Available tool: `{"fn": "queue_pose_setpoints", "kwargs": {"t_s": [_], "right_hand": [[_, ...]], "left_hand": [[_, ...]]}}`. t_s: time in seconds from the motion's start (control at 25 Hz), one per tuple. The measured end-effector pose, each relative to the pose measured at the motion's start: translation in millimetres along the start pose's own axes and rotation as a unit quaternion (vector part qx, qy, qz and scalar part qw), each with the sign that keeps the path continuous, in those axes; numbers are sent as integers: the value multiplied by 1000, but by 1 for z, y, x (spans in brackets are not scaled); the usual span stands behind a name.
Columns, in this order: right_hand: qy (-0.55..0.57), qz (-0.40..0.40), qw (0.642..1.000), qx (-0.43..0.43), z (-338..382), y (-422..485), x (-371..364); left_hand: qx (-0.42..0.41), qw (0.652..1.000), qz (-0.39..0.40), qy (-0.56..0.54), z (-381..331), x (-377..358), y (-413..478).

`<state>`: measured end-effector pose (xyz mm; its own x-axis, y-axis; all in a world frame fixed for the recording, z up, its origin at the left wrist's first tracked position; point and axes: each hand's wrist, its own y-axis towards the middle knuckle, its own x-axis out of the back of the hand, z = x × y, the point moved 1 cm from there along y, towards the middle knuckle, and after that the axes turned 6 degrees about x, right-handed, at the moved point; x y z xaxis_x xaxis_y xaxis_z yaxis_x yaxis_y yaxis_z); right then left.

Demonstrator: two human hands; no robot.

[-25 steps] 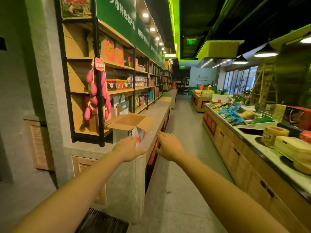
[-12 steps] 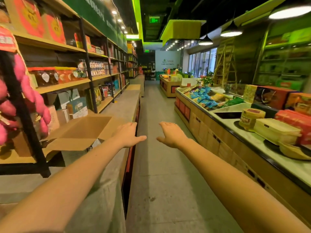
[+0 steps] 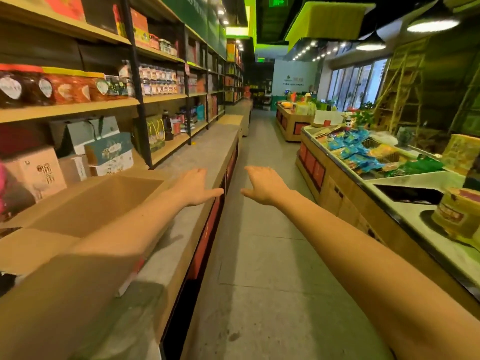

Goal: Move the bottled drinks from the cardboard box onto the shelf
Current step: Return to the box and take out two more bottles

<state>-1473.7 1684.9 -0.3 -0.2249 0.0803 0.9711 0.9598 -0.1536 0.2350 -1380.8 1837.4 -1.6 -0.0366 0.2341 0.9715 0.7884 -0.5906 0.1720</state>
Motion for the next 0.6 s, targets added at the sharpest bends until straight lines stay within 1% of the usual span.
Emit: {"fn": "queue_pose_setpoints", "kwargs": {"t_s": [0.24, 0.52, 0.6], "right_hand": [[10, 30, 996, 79, -40, 149, -54], [12, 19, 990, 136, -54, 325, -98], [23, 20, 987, 155, -51, 369, -109]], "left_hand": [[65, 998, -1, 22, 25, -35, 131], [102, 994, -38, 30, 88, -56, 285], [132, 990, -35, 31, 111, -57, 319]]}}
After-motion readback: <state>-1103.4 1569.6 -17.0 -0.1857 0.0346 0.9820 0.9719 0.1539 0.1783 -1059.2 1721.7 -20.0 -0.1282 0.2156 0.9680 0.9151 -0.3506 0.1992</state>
